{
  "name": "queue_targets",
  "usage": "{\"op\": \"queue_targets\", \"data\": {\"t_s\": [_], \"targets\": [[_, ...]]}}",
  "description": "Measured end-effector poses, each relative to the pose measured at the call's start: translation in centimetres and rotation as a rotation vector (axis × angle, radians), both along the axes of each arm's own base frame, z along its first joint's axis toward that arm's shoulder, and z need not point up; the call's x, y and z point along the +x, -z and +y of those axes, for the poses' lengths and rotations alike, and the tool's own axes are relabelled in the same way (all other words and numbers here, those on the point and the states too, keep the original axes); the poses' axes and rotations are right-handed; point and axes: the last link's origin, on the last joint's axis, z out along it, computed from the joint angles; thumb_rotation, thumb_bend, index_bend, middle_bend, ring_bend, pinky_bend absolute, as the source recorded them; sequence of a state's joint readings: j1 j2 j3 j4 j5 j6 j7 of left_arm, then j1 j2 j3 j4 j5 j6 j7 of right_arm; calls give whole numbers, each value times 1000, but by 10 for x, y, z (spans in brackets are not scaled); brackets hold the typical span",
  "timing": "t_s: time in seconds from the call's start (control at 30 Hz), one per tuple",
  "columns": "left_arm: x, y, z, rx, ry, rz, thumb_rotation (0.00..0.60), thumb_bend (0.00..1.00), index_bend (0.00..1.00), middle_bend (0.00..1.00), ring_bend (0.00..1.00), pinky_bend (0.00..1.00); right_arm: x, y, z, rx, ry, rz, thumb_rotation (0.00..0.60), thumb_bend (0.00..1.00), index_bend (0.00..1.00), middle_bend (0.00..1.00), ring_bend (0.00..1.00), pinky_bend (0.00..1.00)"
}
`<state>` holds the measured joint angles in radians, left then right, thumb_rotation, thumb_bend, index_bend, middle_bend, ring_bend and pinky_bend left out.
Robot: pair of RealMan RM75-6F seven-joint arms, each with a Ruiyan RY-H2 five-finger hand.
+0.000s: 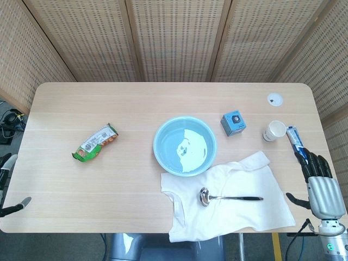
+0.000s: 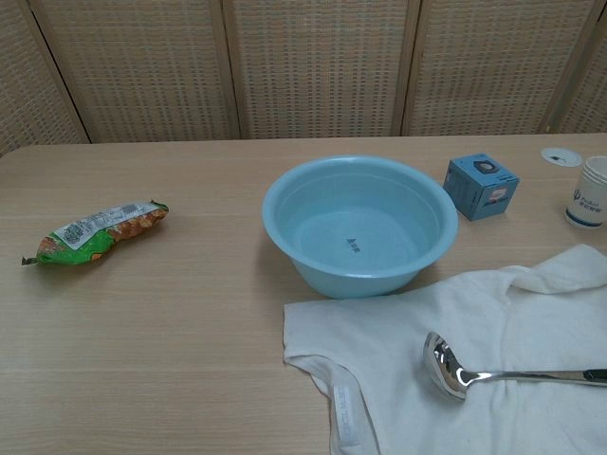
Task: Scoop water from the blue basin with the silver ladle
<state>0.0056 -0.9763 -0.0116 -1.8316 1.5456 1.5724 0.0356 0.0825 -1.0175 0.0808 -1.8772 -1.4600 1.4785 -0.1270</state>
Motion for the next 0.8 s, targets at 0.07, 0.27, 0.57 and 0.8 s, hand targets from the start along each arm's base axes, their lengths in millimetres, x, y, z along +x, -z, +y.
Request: {"op": "queue_targets", "data": {"t_s": [0.07, 0.27, 0.57, 0.8], "targets": [[0, 0, 0, -1, 1, -1, 600, 0, 0, 0, 0, 0, 0, 0, 0, -1, 1, 2, 600, 0, 0, 0, 0, 0], [-1, 3, 2, -3, 9, -12, 600, 0, 0, 0, 0, 0, -2, 7, -1, 63, 24, -5, 600, 0, 0, 182, 168, 7], [-4, 7, 6, -11, -17, 6, 600, 0, 0, 0, 0, 0, -3, 50, -22, 306, 26, 68, 600, 0, 174, 946, 985, 1000], [-6, 8, 9, -9, -34, 10, 600, 0, 0, 0, 0, 0, 1, 90, -42, 417, 79, 122, 600, 163, 377, 1000, 1000, 1000]]}}
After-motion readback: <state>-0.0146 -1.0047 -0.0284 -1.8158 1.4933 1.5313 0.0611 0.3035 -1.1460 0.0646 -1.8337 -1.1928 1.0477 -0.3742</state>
